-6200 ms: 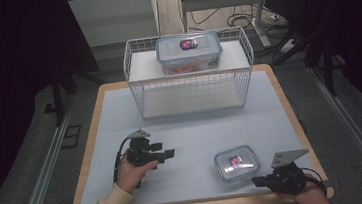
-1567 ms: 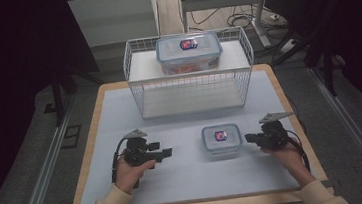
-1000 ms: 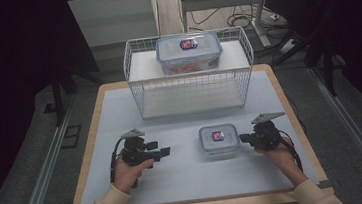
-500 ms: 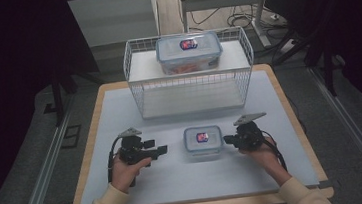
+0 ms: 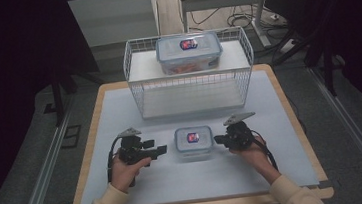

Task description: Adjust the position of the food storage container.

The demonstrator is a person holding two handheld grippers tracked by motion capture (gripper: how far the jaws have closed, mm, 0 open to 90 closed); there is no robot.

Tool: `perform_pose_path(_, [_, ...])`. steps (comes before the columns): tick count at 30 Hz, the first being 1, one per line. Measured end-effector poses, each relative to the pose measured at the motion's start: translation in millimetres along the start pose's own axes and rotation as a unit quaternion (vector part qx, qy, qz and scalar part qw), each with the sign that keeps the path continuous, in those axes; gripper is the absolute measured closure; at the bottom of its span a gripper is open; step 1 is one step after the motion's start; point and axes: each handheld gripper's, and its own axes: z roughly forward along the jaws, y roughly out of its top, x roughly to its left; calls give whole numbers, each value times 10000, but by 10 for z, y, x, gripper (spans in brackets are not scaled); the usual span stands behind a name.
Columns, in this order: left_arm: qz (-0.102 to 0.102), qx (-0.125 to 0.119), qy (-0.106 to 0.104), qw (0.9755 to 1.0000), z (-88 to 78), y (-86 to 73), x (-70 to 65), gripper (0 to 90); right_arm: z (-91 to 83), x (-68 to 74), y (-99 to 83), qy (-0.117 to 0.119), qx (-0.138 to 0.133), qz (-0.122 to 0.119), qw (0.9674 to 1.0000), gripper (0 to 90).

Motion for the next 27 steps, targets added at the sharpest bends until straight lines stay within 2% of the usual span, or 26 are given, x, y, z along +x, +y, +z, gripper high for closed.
perform_pose_path(5, [4, -12, 0, 10000, -4, 1, 5, 315, -4, -4, 0, 54, -13, 24, 10000, 898])
perform_pose_path(10, [-17, -50, 10, 10000, -25, 4, 12, 315, -110, -18, -2, 59, -131, 67, 9999, 898])
perform_pose_path(16, [17, -61, 8, 10000, -27, 11, -7, 314, -266, -112, -71, 103, -235, 281, 9993, 897])
perform_pose_path(21, [-25, -78, 24, 10000, -29, 15, 3, 295, -312, -164, -98, 204, -275, 435, 9985, 889])
perform_pose_path(23, [-48, -104, 90, 9999, -22, 18, 0, 281, -318, -172, -99, 272, -282, 463, 9982, 840])
perform_pose_path(25, [-86, -99, 116, 9998, -7, 23, -3, 246, -313, -173, -96, 321, -299, 478, 9979, 703])
perform_pose_path(26, [-90, -88, 121, 9998, -2, 24, -5, 228, -303, -176, -93, 359, -305, 544, 9974, 594])
perform_pose_path(27, [-99, -85, 128, 9998, 3, 24, -7, 228, -303, -176, -93, 359, -305, 544, 9974, 594])
